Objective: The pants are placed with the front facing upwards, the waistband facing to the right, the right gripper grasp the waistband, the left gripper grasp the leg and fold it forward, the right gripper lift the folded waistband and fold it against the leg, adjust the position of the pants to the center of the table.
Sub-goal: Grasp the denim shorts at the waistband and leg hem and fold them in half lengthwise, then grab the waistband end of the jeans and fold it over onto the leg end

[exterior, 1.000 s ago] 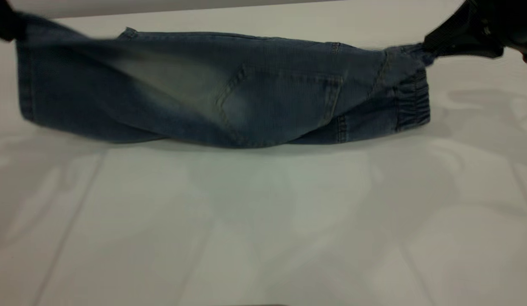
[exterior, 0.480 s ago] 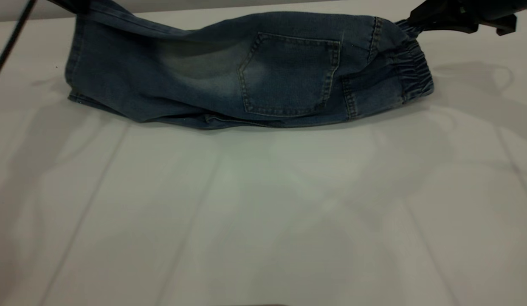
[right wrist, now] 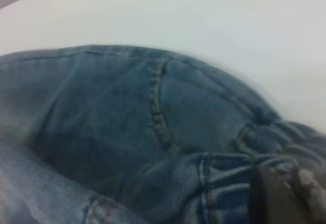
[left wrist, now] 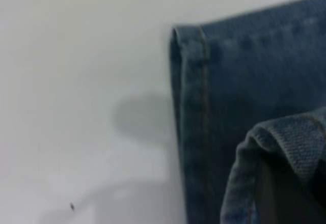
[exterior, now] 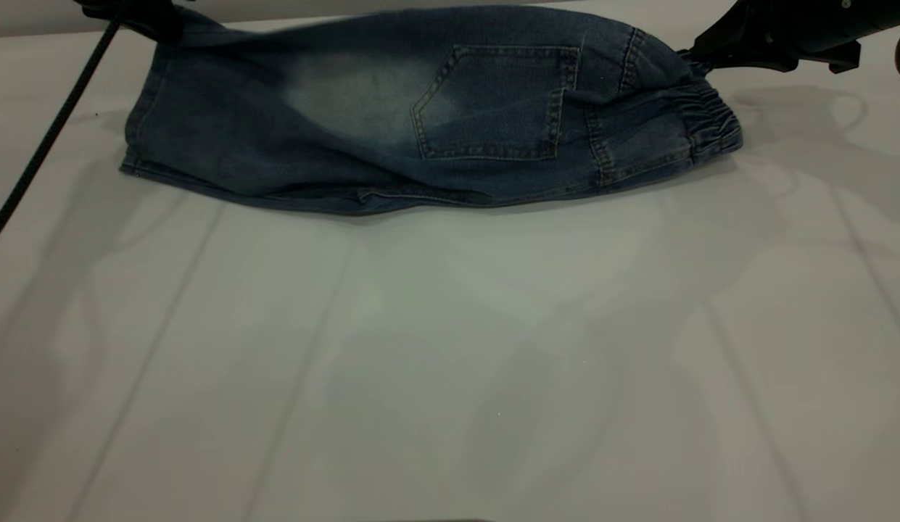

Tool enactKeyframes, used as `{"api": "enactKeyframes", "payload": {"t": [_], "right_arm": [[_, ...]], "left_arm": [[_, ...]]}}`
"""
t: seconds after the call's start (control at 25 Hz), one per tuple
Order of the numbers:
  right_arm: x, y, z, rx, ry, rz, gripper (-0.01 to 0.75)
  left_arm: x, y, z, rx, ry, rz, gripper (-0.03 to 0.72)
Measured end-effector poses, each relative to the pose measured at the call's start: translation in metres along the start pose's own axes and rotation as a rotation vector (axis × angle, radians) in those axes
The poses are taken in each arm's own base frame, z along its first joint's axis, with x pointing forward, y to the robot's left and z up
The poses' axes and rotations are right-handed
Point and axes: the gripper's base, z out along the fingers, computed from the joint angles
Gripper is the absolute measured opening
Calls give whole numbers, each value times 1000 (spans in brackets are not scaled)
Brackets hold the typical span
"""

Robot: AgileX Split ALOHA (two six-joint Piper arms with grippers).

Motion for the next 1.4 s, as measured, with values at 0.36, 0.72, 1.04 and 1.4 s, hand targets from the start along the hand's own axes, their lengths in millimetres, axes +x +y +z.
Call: {"api": "enactKeyframes", "payload": {"t": [0.36, 0.72, 1.04, 1.4], "right_arm": [[-1, -4, 1, 40, -6, 3, 64], [-2, -4, 1, 38, -7, 5, 456], [-28, 4, -37, -15, -12, 45, 657], [-12, -3, -76, -93, 305, 217, 594]], "left_arm": [[7, 1, 18, -29, -42, 1, 53], [2, 3, 18, -54, -98, 30, 280], [-8, 2, 5, -30, -71, 62, 571], [-13, -25, -23, 163, 228, 97, 586]]}}
